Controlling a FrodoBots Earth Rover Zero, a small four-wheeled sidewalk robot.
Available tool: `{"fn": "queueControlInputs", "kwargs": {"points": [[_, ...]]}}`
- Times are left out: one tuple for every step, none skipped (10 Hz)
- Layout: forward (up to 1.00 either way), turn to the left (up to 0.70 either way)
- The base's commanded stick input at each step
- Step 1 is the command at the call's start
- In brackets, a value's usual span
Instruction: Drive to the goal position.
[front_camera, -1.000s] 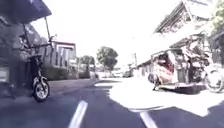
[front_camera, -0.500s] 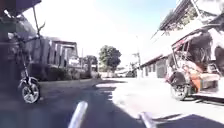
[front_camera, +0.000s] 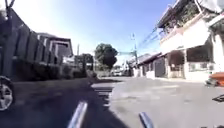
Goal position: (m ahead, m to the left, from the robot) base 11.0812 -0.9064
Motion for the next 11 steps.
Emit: {"fn": "queueControlInputs", "kwargs": {"points": [[1.0,-0.02],[1.0,-0.02],[1.0,-0.01],[1.0,-0.01],[1.0,-0.02],[1.0,-0.02],[1.0,-0.02],[1.0,-0.02],[0.89,-0.02],[0.85,-0.01],[0.85,-0.01]]}}
